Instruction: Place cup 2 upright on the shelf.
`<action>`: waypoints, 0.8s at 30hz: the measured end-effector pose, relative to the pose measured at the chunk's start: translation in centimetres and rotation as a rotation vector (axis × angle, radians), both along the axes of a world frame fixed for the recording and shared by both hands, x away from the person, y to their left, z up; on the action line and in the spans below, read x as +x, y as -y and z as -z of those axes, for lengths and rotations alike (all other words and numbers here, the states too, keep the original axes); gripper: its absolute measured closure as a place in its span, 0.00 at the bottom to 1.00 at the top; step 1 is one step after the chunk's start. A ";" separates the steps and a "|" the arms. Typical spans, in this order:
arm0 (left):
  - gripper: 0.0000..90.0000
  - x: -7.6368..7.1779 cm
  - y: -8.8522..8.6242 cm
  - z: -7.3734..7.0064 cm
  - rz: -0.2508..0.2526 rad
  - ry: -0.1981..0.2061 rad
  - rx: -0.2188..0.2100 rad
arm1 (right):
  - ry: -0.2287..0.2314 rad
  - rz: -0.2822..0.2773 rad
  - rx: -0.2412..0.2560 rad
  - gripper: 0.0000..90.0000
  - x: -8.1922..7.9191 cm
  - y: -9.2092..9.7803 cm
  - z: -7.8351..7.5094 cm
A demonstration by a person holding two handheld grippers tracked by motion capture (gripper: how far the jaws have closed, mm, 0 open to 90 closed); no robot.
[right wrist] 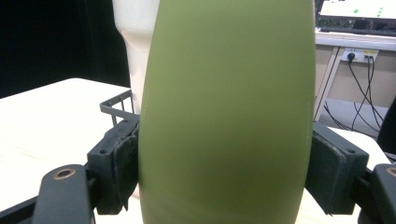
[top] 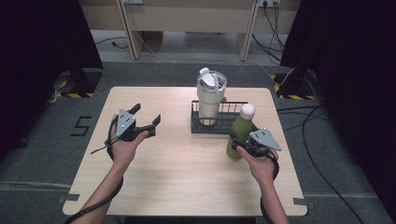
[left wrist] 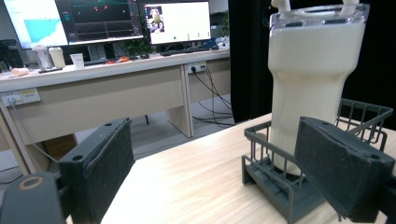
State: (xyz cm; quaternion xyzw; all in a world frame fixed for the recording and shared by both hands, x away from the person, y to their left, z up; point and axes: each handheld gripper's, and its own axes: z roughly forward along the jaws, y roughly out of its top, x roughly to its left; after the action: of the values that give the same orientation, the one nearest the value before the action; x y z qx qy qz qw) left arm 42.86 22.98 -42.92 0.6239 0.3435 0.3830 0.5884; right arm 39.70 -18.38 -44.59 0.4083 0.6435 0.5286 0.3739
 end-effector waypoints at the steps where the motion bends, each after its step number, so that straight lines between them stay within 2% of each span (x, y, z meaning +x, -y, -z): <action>1: 0.13 -0.1 -0.2 0.1 -0.003 -0.002 -0.002 | -0.001 0.002 -0.001 0.25 0.0 0.0 0.0; 14: 0.13 -0.5 -1.0 0.8 -0.018 -0.023 -0.007 | 0.011 0.005 0.011 0.25 -0.1 0.2 -1.6; 24: 0.12 -0.7 -1.9 1.2 -0.045 -0.030 -0.016 | 0.024 0.011 -0.002 0.25 -0.1 0.4 -3.2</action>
State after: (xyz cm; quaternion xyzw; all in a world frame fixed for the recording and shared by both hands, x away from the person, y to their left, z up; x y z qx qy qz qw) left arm 42.20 24.83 -44.11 0.6168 0.3694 0.3840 0.5794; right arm 39.65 -18.75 -41.39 0.4052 0.6372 0.5307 0.3849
